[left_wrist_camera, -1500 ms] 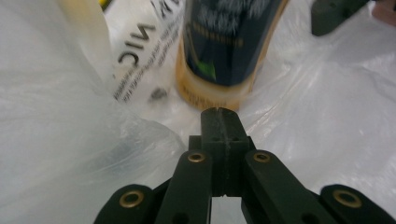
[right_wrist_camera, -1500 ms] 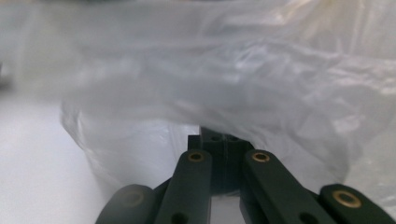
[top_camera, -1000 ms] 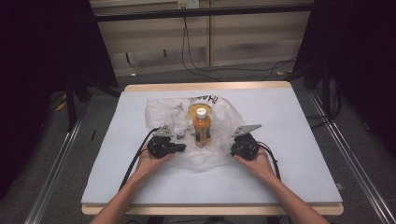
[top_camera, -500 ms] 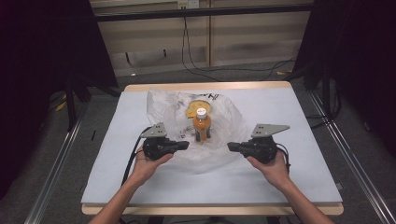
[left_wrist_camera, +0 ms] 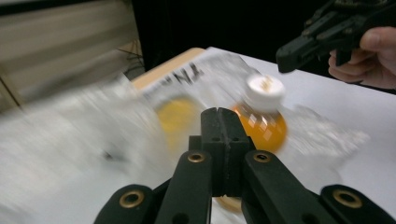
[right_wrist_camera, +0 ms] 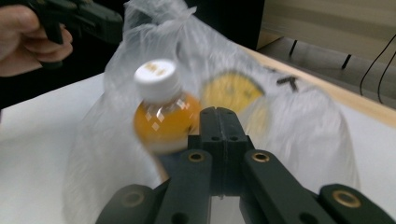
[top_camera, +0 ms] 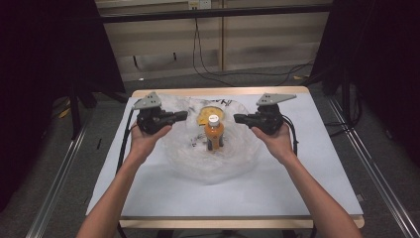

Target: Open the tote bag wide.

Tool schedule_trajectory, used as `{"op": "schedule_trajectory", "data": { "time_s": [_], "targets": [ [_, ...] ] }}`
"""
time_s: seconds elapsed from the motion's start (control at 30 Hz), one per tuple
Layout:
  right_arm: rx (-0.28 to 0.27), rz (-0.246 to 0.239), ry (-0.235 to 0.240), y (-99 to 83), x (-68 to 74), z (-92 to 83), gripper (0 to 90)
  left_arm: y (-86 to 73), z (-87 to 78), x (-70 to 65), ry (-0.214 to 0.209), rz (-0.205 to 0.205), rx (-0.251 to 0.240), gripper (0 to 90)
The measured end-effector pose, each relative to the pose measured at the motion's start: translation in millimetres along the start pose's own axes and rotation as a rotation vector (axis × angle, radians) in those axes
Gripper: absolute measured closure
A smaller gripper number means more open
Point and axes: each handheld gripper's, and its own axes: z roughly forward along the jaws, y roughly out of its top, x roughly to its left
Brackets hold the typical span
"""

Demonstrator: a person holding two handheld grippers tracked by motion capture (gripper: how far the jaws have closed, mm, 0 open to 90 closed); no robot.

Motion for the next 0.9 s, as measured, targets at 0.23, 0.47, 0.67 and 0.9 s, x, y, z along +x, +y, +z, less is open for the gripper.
{"op": "schedule_trajectory", "data": {
  "time_s": [0.23, 0.47, 0.67, 0.9],
  "targets": [
    [0.014, 0.014, 0.007, 15.3, -11.3, 33.0, 90.0, 6.6, 36.7, 30.9, 0.041, -0.012, 0.084, 90.0],
    [0.129, 0.028, 0.041, -11.1, -15.9, 60.3, 90.0, -34.8, 72.4, 31.0, -0.012, -0.006, 0.322, 90.0],
    [0.211, 0.030, 0.049, -36.3, -21.4, 66.4, 90.0, -57.0, 77.0, 23.9, -0.013, 0.044, 0.427, 90.0],
    [0.290, 0.044, -0.006, -60.7, -35.5, 65.5, 90.0, -85.1, 72.3, 26.9, -0.021, 0.025, 0.493, 90.0]
  ]
}}
